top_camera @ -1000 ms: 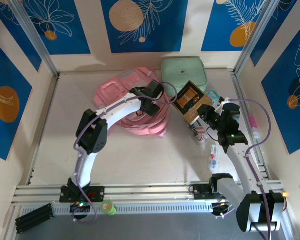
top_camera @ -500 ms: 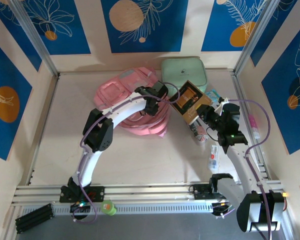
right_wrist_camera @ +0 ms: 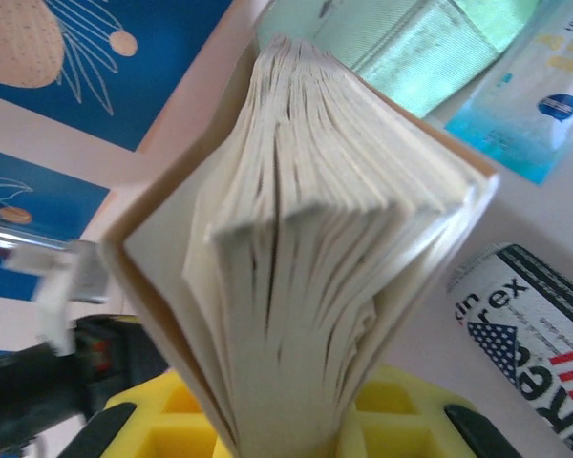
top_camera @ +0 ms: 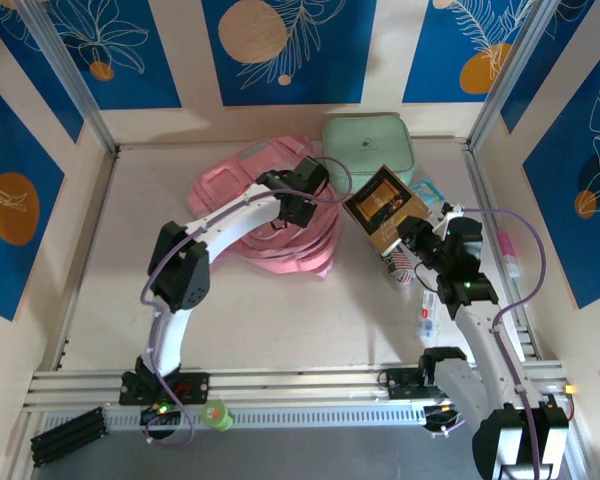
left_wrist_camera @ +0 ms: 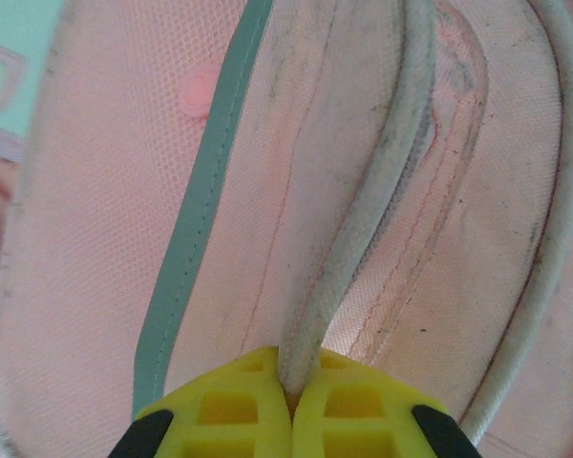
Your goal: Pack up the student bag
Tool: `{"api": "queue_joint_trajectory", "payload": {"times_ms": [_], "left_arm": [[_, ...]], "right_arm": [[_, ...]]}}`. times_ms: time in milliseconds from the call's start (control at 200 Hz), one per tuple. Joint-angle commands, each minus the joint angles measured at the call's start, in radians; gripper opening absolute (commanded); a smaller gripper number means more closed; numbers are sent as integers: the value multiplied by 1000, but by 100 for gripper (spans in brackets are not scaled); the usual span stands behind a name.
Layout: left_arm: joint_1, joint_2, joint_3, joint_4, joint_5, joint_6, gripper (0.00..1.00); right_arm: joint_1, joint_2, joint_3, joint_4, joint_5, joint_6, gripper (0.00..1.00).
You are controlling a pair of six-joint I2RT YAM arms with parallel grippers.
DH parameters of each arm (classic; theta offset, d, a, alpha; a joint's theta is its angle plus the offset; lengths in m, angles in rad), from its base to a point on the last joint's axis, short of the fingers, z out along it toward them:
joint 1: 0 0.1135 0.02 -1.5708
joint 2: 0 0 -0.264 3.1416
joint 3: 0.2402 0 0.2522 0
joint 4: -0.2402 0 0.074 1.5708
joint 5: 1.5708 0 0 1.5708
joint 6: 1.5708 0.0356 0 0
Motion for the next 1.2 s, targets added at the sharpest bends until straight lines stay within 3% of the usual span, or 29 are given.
{"api": "queue_joint_trajectory", "payload": {"times_ms": [0,240,560,675,900,1075,1195], "left_arm": [[-3,-150,-25,103,-15,-45,0],[6,-254,-71,226,-77,3,0],[12,-278,-82,284,-84,-15,0],[14,-289,-83,301,-25,-38,0],[15,-326,-111,337,2,-54,0],[15,-346,-124,328,15,-53,0],[16,-352,-140,331,19,-54,0]], "right_arm": [[-5,-19,2,43,-9,-30,15],[43,-11,-38,153,-132,-30,15],[295,136,-33,290,-70,72,15],[357,215,3,360,-58,105,14],[384,385,95,476,-45,190,15],[350,516,164,572,-102,260,15],[361,595,229,496,-44,267,14]]}}
